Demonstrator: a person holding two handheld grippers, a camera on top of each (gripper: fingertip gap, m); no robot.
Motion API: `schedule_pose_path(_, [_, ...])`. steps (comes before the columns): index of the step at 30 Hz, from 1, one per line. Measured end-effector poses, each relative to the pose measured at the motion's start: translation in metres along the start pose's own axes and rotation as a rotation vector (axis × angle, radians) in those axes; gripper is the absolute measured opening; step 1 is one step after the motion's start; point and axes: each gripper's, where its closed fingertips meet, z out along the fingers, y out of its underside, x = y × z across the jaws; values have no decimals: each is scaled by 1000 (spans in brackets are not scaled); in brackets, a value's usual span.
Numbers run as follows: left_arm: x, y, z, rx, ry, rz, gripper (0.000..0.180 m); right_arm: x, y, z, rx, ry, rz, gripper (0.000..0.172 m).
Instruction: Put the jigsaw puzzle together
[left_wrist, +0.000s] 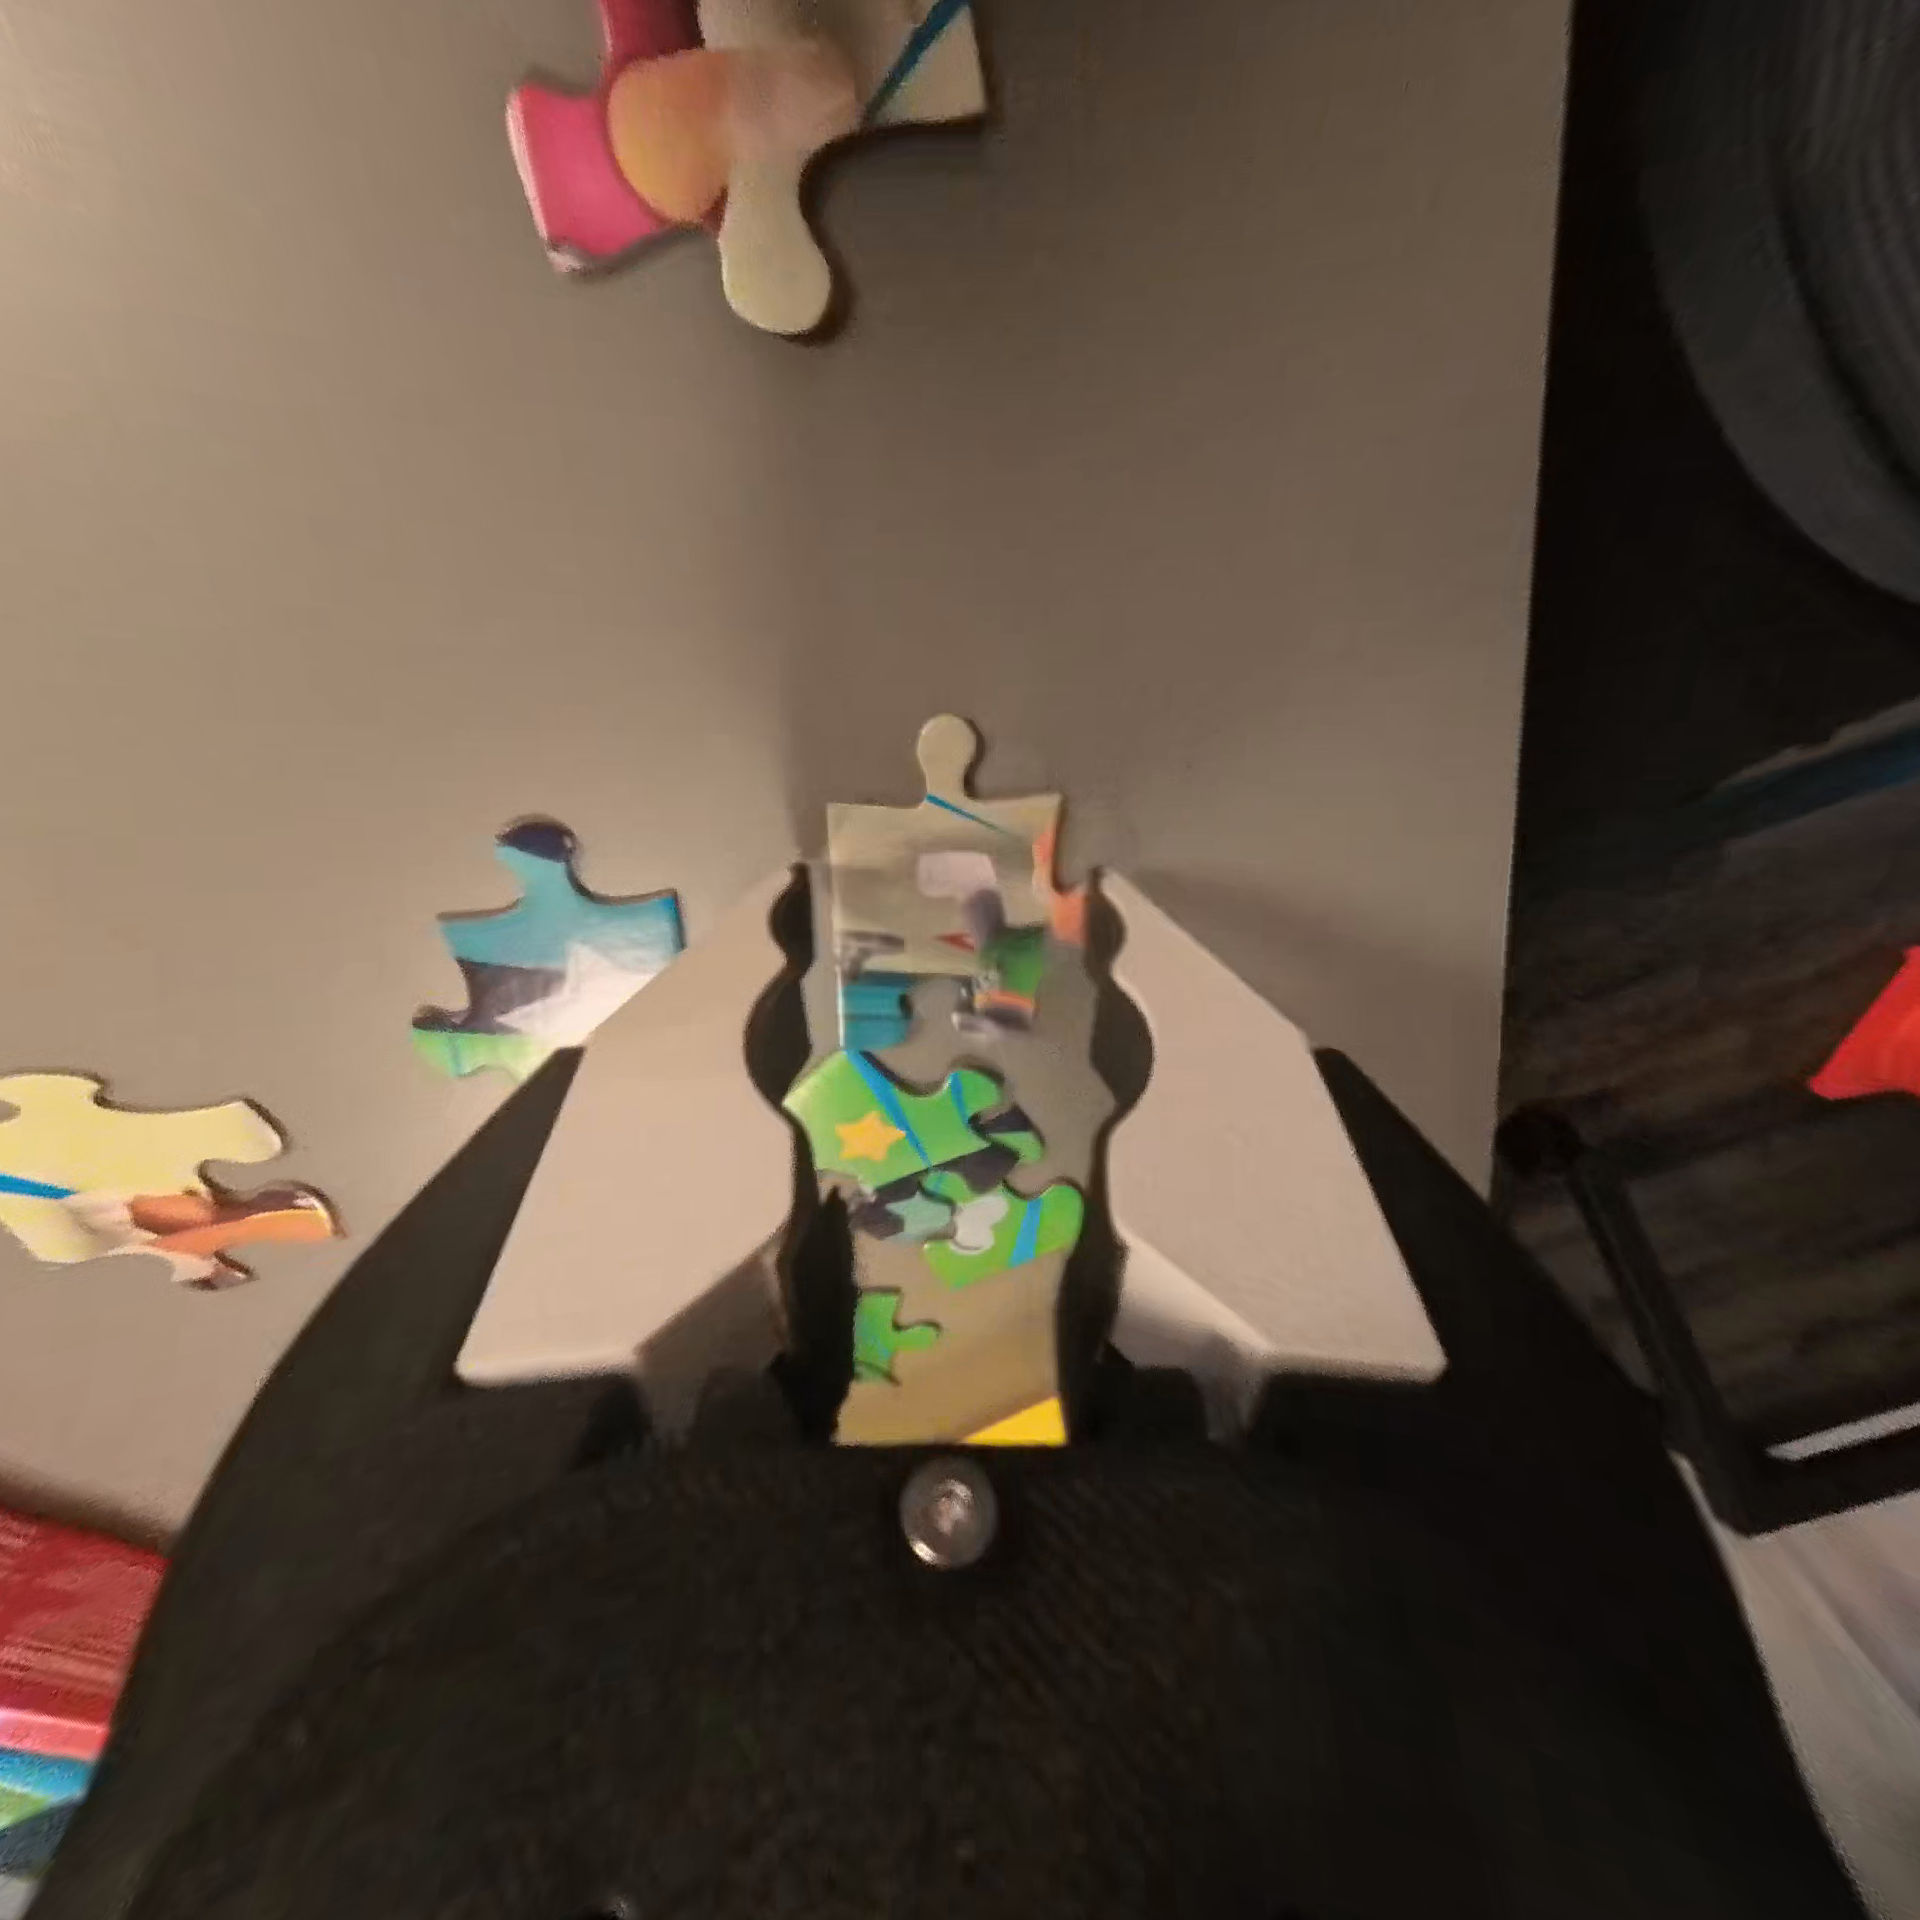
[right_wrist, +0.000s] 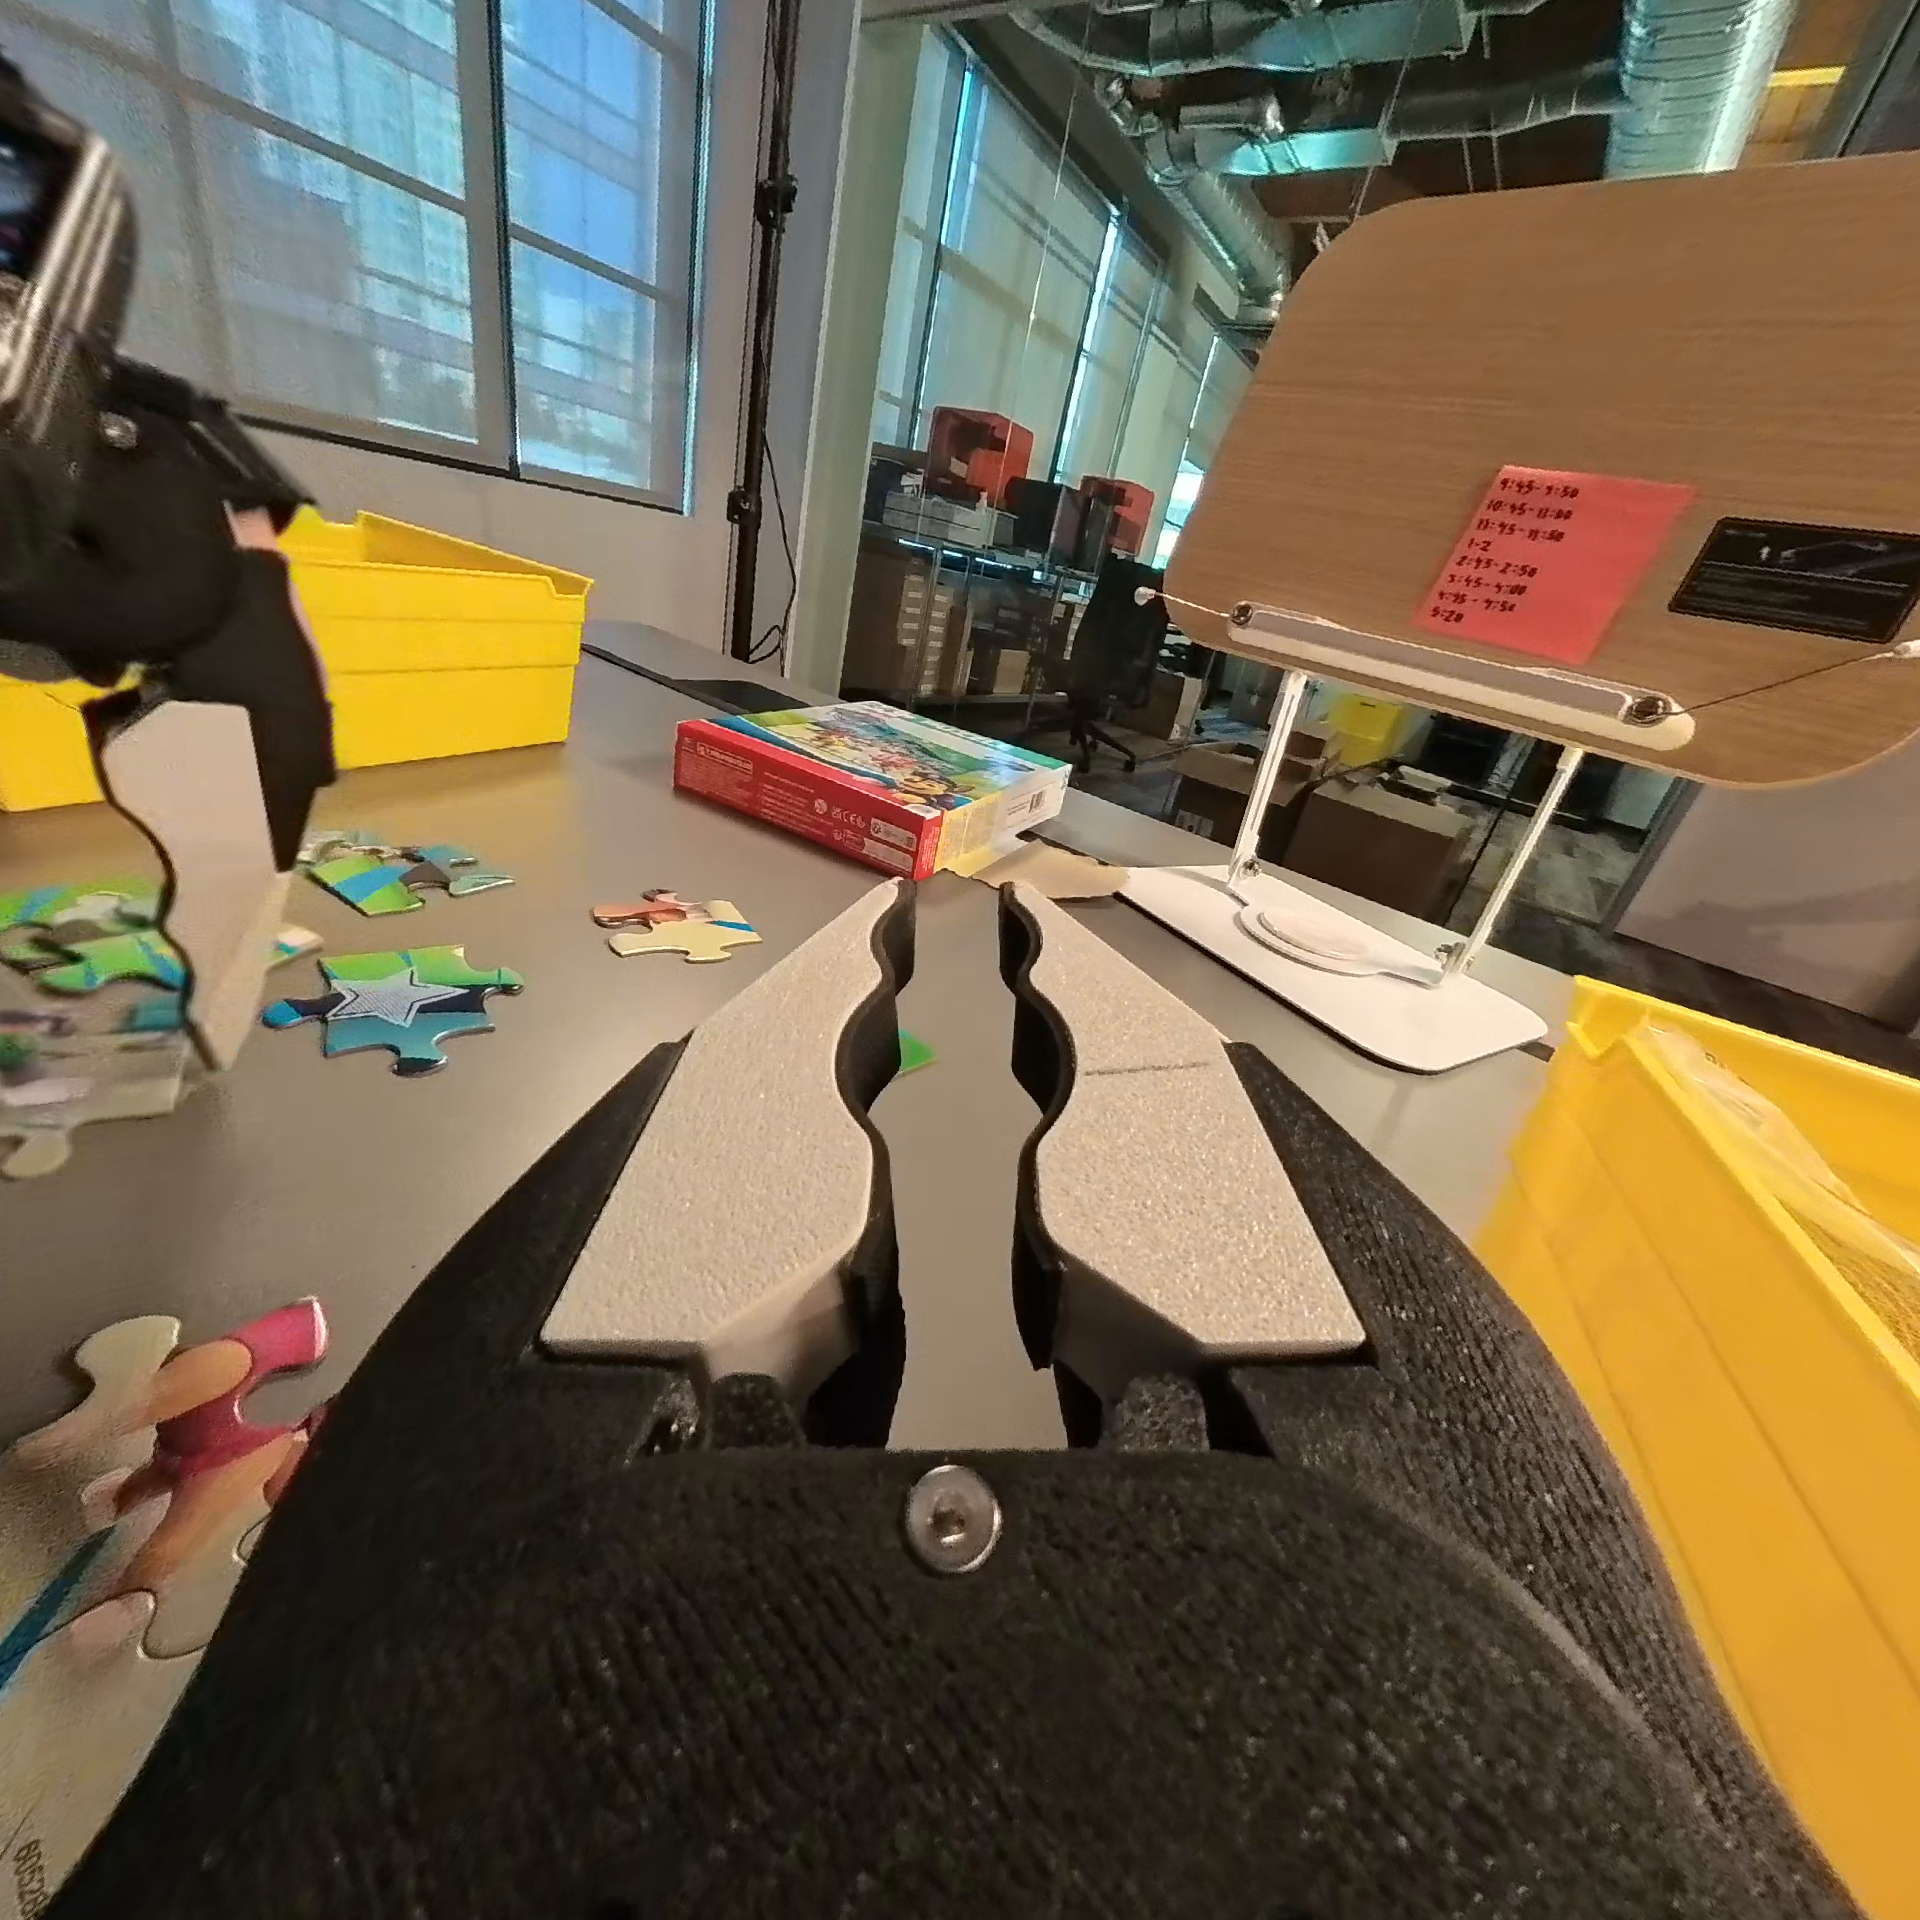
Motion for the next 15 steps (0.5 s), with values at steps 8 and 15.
schedule_pose_path(8, [1,19,-3,254,-203,-337,76,1,-1,-1,6,0,17,14])
schedule_pose_path(15, [17,17,-22,613,-392,-695,64,-64,-6,7,-68,-382,152,16])
